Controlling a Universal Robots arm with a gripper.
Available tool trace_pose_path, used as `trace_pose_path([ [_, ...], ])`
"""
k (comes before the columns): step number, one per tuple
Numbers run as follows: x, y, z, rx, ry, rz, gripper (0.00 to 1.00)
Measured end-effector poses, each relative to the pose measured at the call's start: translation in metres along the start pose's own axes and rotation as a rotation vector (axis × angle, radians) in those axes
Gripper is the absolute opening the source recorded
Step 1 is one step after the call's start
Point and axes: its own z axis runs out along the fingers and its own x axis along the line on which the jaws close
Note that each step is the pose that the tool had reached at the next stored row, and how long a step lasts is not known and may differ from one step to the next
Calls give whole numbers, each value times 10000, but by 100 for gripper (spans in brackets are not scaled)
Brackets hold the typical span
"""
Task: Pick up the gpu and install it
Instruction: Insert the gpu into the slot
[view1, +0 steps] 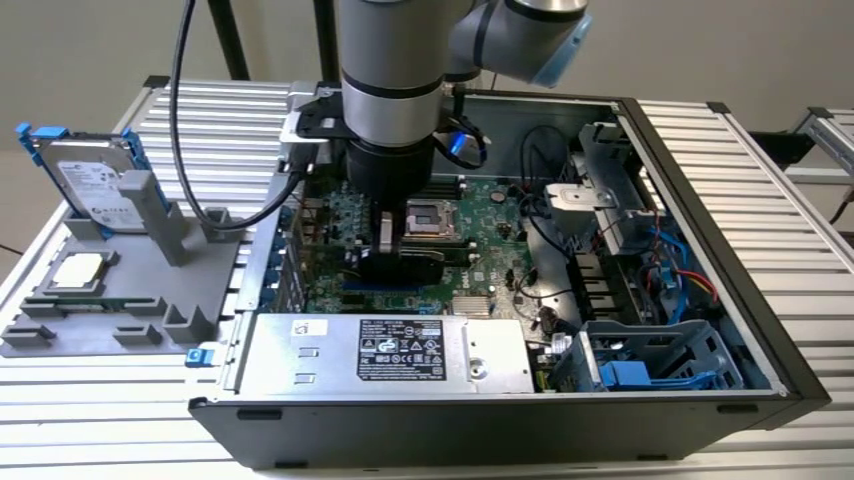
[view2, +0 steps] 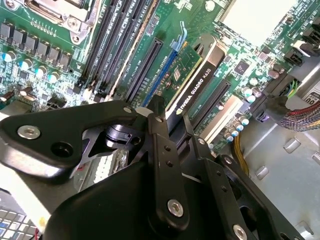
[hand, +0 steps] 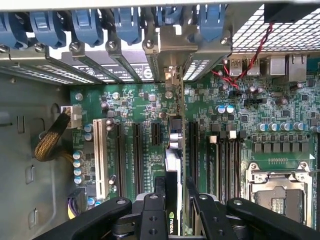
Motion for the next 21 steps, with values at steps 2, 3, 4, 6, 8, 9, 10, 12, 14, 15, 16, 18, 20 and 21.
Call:
trace_pose_path([
  [2,0,2,3,-2,3,0,0],
  [3,0,2,4,-2,3,0,0],
  [4,0,2,5,-1,1,1,0],
  [6,0,2,6,0,-1,0,0],
  [8,0,2,7,0,-2,-1,0],
  [9,-2,2,7,0,-2,-4,0],
  [10,-3,2,7,0,-2,-6,0],
  [12,-5,2,7,1,-1,-7,0],
  [14,-5,2,7,1,-2,-11,0],
  [15,-6,2,7,1,-2,-13,0],
  [16,-6,2,7,1,-2,-16,0],
  [18,-6,1,7,0,-3,-34,0],
  [20,-6,-3,7,0,-2,-64,0],
  [21,-6,-5,7,1,-1,-77,0],
])
